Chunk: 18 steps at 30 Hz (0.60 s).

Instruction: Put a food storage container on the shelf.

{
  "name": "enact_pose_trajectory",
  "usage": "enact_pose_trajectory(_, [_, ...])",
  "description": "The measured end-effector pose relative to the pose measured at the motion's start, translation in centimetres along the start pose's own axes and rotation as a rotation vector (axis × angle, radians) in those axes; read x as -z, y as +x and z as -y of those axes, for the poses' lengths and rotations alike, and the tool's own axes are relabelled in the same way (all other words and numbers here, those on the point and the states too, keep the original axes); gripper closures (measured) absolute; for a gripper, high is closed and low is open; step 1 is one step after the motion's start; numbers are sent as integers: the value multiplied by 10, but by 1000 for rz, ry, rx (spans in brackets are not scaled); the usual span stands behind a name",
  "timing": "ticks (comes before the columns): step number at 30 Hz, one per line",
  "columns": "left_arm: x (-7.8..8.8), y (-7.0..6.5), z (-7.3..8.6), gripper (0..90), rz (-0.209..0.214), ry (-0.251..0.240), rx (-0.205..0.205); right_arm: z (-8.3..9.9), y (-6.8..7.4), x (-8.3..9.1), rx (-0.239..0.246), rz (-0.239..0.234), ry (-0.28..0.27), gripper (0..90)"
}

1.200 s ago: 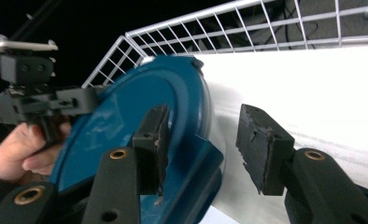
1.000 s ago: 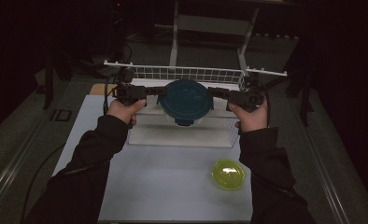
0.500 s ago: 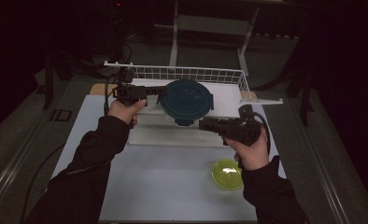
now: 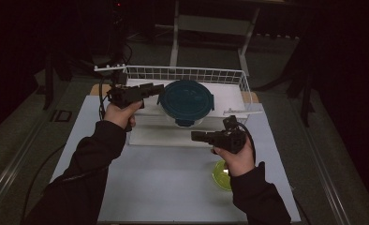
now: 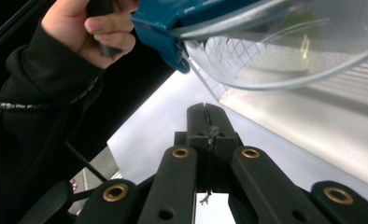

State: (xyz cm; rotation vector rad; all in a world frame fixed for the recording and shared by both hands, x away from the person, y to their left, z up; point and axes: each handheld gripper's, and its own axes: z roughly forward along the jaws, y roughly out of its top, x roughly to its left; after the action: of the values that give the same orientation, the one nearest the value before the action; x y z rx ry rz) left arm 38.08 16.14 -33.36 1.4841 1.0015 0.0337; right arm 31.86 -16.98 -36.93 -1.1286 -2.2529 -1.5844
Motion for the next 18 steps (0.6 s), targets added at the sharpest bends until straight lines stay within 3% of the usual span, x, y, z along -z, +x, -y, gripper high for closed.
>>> enact_pose_trajectory(3, [8, -1, 5, 227, 12, -33, -28, -2, 3, -3, 2, -8, -10, 900])
enact_pose_trajectory(7, [21, -6, 14, 130, -9, -91, -71, -6, 5, -5, 9, 6, -20, 900])
enact_pose_trajectory(9, [28, -9, 20, 57, -24, -100, -110, -7, 5, -6, 9, 6, -23, 900])
enact_pose_trajectory(11, [35, -12, 27, 15, -30, -113, -124, -9, 5, -6, 9, 10, -25, 900])
enact_pose_trajectory(14, [47, -15, 39, 4, -68, -124, -146, -10, 3, -7, -2, 13, -31, 900])
enact_pose_trajectory(18, [60, -18, 60, 4, -147, -115, -235, -11, 0, -8, -15, 23, -43, 900])
